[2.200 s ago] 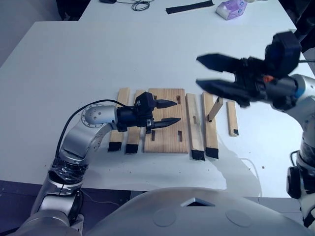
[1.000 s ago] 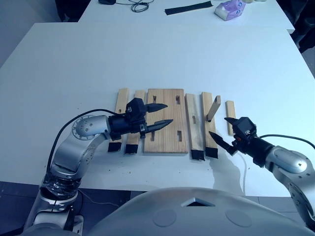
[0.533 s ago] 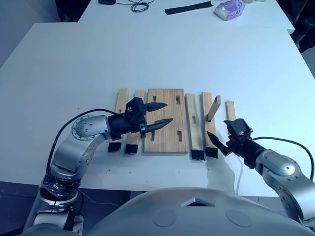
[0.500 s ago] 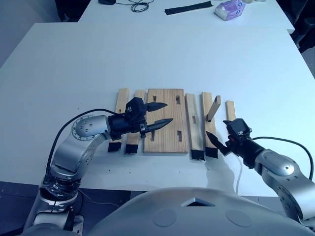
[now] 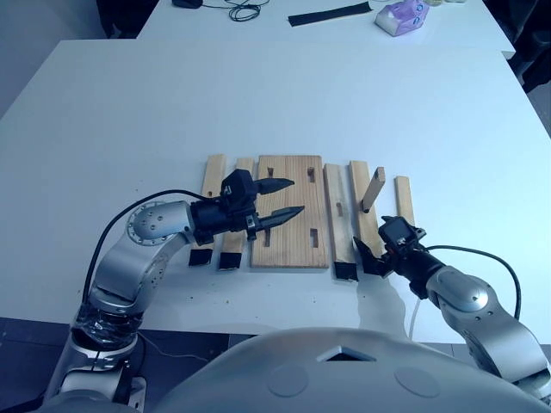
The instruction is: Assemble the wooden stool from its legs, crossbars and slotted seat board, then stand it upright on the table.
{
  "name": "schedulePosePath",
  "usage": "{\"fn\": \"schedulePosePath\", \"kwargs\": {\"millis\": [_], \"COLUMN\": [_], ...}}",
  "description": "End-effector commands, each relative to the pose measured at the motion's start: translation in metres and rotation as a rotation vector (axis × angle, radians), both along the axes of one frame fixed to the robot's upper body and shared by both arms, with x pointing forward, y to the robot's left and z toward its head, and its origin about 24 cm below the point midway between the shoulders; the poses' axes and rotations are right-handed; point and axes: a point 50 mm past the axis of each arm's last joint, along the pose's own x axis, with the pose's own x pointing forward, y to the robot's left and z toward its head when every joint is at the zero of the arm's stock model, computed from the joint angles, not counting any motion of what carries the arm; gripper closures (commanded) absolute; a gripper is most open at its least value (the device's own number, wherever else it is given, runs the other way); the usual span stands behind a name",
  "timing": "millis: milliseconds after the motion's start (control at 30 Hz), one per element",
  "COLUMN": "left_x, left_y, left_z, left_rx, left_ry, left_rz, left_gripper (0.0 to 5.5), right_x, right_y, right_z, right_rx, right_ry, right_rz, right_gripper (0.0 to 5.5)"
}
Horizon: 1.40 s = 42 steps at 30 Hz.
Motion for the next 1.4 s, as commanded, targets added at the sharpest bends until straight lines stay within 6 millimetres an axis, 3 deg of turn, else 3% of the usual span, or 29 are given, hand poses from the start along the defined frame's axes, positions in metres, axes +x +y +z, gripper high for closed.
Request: {"fn": "schedulePosePath", "kwargs": {"millis": [33,500,867,1067,1267,1400], "left_x": [0.000,0.002,0.005,0.006,0.008,0.012], "left_y": [0.000,0.001,-0.001,-0.002,-0.001,0.000], "left_z": [0.000,0.001,0.001,0.001,0.001,0.001], "left_rx": [0.009,0.010,0.012,0.013,0.015,0.017], "left_ry": [0.006,-0.001,-0.010,-0.014,-0.019,-0.028], "left_rz": [0.001,0.003,-0.006,-0.005,0.001,0.014], "left_gripper": [3.02,3.02,3.02,3.02,3.02,3.02], "right_x": [-0.002,-0.007,-0.003,0.001,0.015,0.036], "right_y": [-0.004,-0.018,-0.020,-0.022,-0.023,-0.027], "right_z": [-0.005,-0.026,-0.031,-0.031,-0.027,-0.012], "right_rx": [-0.034,-0.020,0.013,0.018,0.024,0.038], "right_ry": [0.011,0.087,0.088,0.084,0.026,-0.089], "right_rz": [-0.019,-0.088,-0.109,-0.115,-0.140,-0.173], "right_gripper": [1.59,1.59,3.16,3.32,3.32,3.33]}}
